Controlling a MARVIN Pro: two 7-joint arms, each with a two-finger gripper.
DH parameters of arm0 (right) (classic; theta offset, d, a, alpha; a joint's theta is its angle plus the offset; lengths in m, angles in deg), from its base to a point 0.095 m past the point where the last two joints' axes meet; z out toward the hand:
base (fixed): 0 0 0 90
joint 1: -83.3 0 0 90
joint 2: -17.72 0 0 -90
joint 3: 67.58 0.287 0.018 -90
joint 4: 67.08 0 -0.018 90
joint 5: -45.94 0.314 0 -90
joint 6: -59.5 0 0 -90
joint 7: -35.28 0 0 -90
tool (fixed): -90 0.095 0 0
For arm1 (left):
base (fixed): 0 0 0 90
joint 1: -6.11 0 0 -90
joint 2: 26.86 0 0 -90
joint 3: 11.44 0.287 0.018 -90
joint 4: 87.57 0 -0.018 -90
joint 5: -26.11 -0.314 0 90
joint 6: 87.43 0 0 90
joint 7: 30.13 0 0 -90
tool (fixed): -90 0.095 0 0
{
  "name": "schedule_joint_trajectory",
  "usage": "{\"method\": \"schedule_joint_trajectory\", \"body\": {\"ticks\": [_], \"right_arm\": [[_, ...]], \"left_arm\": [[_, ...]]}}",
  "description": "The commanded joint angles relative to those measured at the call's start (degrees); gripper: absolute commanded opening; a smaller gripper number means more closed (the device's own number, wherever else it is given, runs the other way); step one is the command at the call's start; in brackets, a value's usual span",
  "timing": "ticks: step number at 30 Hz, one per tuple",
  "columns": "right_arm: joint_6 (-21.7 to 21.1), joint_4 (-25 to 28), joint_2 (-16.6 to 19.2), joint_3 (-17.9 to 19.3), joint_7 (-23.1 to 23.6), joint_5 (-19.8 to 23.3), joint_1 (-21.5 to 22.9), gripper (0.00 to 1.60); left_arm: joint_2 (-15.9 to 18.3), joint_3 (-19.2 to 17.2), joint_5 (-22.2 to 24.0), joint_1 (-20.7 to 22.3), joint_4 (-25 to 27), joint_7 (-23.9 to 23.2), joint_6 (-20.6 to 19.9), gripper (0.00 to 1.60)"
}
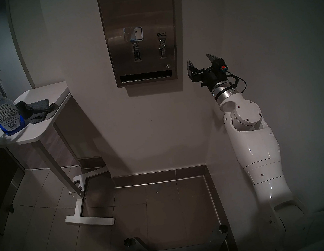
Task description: Pick up the cleaner bottle and spray the cleaner onto the surface
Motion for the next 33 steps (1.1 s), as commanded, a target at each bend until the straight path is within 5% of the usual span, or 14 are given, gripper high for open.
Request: {"method": "schedule_joint_trajectory", "body": {"ticks": [1, 19, 33], "right_arm": [[0.51, 2.06, -0.15, -0.1, 0.13, 0.14, 1.8, 1.6], [0.53, 1.95, -0.14, -0.1, 0.11, 0.14, 1.8, 1.6], [0.54, 1.81, -0.14, -0.11, 0.09, 0.13, 1.8, 1.6]], "left_arm": [[0.45, 1.26, 0.16, 5.94, -0.15, 2.01, 1.57, 1.6], [-0.75, 7.18, -0.1, 13.04, -4.22, 4.58, 0.31, 1.6], [-5.85, 12.0, -0.34, 20.14, -4.15, 6.09, -4.0, 1.6]]}}
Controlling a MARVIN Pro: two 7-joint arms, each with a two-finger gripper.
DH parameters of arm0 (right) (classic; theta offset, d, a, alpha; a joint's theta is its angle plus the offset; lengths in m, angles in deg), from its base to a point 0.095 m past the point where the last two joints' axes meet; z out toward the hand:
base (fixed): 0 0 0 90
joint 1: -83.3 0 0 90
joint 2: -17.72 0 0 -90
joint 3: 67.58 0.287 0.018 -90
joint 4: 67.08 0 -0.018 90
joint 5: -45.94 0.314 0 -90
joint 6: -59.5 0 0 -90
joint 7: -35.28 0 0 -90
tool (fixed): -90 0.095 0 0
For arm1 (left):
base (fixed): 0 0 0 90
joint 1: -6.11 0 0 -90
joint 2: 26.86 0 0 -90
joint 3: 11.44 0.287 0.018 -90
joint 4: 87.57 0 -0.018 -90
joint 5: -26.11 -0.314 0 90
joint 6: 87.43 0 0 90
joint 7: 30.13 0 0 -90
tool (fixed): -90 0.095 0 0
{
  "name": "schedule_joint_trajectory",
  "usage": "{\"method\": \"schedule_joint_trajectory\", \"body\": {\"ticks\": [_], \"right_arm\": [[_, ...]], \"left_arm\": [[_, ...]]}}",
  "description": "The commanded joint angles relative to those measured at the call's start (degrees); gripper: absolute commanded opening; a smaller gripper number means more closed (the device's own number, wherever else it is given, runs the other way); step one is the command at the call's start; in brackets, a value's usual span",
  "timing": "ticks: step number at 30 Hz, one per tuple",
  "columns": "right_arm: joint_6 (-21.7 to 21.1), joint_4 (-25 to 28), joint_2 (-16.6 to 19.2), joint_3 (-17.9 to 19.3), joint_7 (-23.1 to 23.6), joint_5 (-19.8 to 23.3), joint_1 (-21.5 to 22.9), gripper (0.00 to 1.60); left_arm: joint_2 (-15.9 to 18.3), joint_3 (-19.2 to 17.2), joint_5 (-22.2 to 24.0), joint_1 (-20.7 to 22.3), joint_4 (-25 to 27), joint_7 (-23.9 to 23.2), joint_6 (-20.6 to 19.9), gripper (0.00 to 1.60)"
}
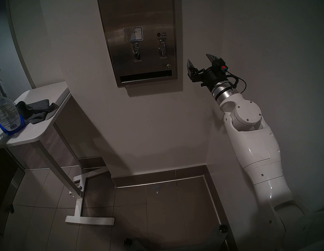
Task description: Pick up the cleaner bottle and spray the cleaner onto the surface
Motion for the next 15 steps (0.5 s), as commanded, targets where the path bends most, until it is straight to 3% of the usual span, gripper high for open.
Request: {"method": "schedule_joint_trajectory", "body": {"ticks": [1, 15], "right_arm": [[0.54, 1.87, -0.15, -0.09, 0.09, 0.12, 1.8, 1.6], [0.54, 1.92, -0.15, -0.09, 0.1, 0.13, 1.81, 1.6]], "left_arm": [[-3.01, 2.0, 0.3, 7.78, 1.39, 0.44, -2.38, 1.6], [-6.17, 5.23, -0.5, 10.82, -0.91, 0.29, -4.78, 1.6]]}}
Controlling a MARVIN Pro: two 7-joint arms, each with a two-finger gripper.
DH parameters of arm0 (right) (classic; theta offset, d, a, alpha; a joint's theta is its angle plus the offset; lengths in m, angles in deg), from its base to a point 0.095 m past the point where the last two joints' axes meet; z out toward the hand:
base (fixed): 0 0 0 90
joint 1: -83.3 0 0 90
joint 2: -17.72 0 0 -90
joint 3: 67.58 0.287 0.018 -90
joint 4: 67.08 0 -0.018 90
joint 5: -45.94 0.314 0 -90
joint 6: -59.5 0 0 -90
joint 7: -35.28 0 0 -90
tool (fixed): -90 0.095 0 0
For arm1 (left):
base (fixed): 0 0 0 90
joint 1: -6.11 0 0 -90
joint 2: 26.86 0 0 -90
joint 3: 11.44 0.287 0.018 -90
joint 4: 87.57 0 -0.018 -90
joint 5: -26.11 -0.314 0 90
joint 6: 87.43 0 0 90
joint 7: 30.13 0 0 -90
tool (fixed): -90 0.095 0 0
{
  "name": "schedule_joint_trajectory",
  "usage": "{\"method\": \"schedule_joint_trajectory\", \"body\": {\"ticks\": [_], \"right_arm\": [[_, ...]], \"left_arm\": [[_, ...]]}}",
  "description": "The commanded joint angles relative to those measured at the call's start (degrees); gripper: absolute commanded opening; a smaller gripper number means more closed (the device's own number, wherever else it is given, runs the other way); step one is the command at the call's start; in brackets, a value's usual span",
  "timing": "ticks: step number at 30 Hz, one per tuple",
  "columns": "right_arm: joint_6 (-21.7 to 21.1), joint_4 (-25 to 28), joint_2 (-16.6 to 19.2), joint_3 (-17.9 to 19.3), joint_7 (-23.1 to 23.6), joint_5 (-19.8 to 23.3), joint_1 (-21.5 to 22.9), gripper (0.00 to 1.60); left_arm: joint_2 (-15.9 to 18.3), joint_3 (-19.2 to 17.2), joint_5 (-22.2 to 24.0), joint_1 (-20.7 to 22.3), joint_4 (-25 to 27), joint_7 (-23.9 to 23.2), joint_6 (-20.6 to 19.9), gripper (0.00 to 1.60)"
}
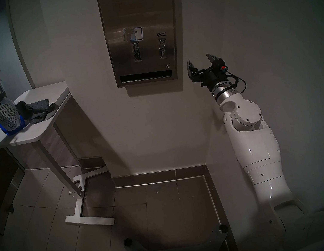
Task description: Pick up the cleaner bottle and spray the cleaner onto the surface
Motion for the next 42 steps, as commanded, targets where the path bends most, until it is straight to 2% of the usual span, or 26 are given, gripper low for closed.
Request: {"method": "schedule_joint_trajectory", "body": {"ticks": [1, 7, 8, 9, 10, 11, 13, 18, 20, 22, 28, 29, 30, 31, 42], "right_arm": [[0.54, 1.96, -0.15, -0.08, 0.1, 0.13, 1.81, 1.6], [0.54, 1.98, -0.15, -0.09, 0.1, 0.13, 1.82, 1.6], [0.54, 1.98, -0.15, -0.09, 0.1, 0.13, 1.82, 1.6], [0.54, 1.98, -0.15, -0.09, 0.1, 0.13, 1.82, 1.6], [0.54, 1.98, -0.15, -0.09, 0.1, 0.13, 1.82, 1.6], [0.54, 1.98, -0.15, -0.09, 0.1, 0.13, 1.82, 1.6], [0.54, 2.0, -0.15, -0.09, 0.1, 0.13, 1.82, 1.6], [0.54, 2.02, -0.15, -0.09, 0.1, 0.14, 1.82, 1.6], [0.54, 2.03, -0.15, -0.09, 0.11, 0.14, 1.82, 1.6], [0.54, 2.03, -0.15, -0.09, 0.1, 0.14, 1.82, 1.6], [0.54, 1.97, -0.15, -0.09, 0.1, 0.13, 1.81, 1.6], [0.54, 1.96, -0.15, -0.09, 0.09, 0.13, 1.81, 1.6], [0.54, 1.95, -0.14, -0.09, 0.09, 0.13, 1.8, 1.6], [0.54, 1.95, -0.14, -0.09, 0.09, 0.13, 1.8, 1.6], [0.54, 1.88, -0.14, -0.09, 0.09, 0.13, 1.8, 1.6]], "left_arm": [[-1.35, 1.33, -0.09, 5.31, -1.2, -1.24, -1.18, 1.6], [-1.87, 2.61, -0.1, 7.19, -3.81, -2.57, -2.14, 1.56], [-1.89, 2.77, -0.12, 7.52, -4.19, -2.78, -2.23, 1.41], [-1.92, 2.91, -0.16, 7.83, -4.54, -2.96, -2.27, 0.87], [-1.94, 3.05, -0.19, 8.16, -5.05, -3.16, -2.31, 0.7], [-1.94, 3.13, -0.21, 8.33, -5.35, -3.35, -2.31, 0.21], [-2.08, 3.19, -0.13, 9.18, -6.15, -3.61, -2.11, 0.0], [-2.66, 2.7, 0.43, 10.74, -7.99, -3.86, -2.15, 0.0], [-3.13, 2.25, 0.62, 11.13, -8.74, -3.52, -0.36, 0.0], [-3.86, 1.84, 0.34, 10.77, -8.69, -1.99, 3.24, 0.0], [-6.82, 1.71, -1.78, 11.01, -7.46, 5.09, 7.67, 0.0], [-7.53, 1.94, -2.07, 11.01, -7.26, 8.07, 10.37, 0.0], [-7.48, 1.81, -2.45, 11.38, -7.1, 6.35, 8.49, 0.0], [-8.33, 1.48, -2.2, 11.63, -6.97, 9.27, 11.07, 0.0], [-11.48, 0.04, -2.46, 13.3, -2.6, 18.95, 18.01, 0.0]]}}
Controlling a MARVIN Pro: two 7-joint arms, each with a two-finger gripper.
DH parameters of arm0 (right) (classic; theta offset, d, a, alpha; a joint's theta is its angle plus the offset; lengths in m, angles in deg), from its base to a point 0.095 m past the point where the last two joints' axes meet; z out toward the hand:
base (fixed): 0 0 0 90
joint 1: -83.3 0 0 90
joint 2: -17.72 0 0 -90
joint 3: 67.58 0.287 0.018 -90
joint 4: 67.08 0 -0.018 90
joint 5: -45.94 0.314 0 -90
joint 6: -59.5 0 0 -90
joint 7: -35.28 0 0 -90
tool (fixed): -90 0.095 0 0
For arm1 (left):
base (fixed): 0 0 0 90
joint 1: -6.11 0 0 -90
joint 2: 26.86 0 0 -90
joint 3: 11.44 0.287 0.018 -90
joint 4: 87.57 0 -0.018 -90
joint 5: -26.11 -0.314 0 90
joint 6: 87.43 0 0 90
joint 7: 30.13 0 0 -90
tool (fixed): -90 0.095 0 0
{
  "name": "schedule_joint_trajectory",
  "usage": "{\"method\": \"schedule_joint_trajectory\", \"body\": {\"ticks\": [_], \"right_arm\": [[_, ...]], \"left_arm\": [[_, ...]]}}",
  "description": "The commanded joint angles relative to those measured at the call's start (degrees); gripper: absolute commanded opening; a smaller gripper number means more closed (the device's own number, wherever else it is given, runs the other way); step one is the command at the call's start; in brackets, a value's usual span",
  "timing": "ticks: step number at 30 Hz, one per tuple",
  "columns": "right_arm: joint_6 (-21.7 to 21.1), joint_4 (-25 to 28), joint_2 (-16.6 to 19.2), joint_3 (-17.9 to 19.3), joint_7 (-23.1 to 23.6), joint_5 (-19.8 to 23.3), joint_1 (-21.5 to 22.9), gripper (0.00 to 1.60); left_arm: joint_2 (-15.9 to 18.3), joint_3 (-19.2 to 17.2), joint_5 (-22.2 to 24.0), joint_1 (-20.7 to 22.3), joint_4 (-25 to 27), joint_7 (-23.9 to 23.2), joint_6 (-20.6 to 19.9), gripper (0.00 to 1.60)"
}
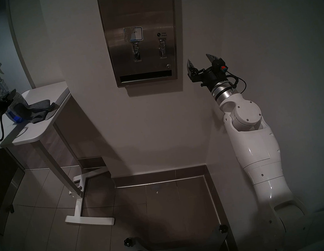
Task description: Pick up the cleaner bottle and spray the cleaner onto the surface
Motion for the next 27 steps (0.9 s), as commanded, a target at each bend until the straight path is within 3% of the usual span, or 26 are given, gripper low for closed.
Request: {"method": "schedule_joint_trajectory", "body": {"ticks": [1, 11, 15, 16, 18, 27], "right_arm": [[0.54, 1.88, -0.15, -0.07, 0.09, 0.12, 1.8, 1.6], [0.54, 1.83, -0.14, -0.07, 0.08, 0.12, 1.79, 1.6], [0.54, 1.83, -0.14, -0.08, 0.08, 0.12, 1.79, 1.6], [0.54, 1.82, -0.14, -0.08, 0.08, 0.12, 1.79, 1.6], [0.54, 1.81, -0.14, -0.08, 0.08, 0.12, 1.79, 1.6], [0.53, 1.74, -0.13, -0.08, 0.07, 0.11, 1.77, 1.6]], "left_arm": [[-1.15, -1.93, 0.62, 4.82, 6.14, 5.31, 6.0, 0.0], [-3.5, -2.16, 0.95, 6.89, 10.5, 6.5, 8.2, 0.0], [-5.03, -1.62, 0.9, 7.22, 13.85, 6.06, 7.15, 0.0], [-5.57, -1.77, 1.41, 6.98, 11.89, 5.14, 7.84, 0.0], [-6.48, -1.17, 1.07, 7.76, 14.78, 5.13, 6.74, 0.0], [-10.01, 0.34, 1.07, 8.91, 17.29, 1.33, 5.48, 0.0]]}}
